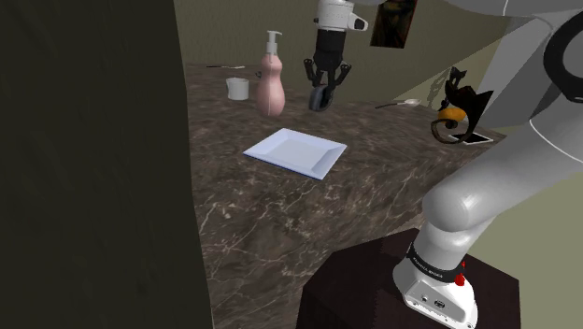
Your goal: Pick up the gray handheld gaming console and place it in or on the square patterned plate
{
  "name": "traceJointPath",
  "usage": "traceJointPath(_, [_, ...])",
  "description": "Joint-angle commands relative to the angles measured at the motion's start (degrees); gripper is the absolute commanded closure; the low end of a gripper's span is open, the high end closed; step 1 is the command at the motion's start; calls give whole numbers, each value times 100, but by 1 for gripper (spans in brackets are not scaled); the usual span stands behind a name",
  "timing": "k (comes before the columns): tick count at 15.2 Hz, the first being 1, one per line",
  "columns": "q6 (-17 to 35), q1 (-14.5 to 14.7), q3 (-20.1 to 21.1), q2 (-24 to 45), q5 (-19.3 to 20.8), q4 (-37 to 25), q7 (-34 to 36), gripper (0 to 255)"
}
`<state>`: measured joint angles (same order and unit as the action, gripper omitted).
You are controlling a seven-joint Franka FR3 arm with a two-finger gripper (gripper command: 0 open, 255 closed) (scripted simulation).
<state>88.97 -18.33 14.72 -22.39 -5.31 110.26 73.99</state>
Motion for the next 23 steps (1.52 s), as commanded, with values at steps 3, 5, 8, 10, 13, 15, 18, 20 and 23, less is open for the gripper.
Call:
traceJointPath(3, [-58, 180, 337, -185, -173, 87, 493, 255])
traceJointPath(5, [-103, 271, 522, -248, -264, 81, 756, 255])
traceJointPath(8, [-166, 401, 813, -299, -395, 25, 1164, 255])
traceJointPath(10, [-204, 480, 1018, -301, -476, -45, 1444, 255])
traceJointPath(13, [20, 497, 1029, -373, -507, 248, 1421, 255])
traceJointPath(15, [168, 509, 1039, -414, -527, 437, 1407, 255])
traceJointPath(18, [392, 527, 1057, -466, -556, 710, 1389, 255])
traceJointPath(20, [541, 538, 1071, -494, -574, 886, 1379, 255])
traceJointPath(23, [765, 555, 1096, -527, -602, 1141, 1365, 255])
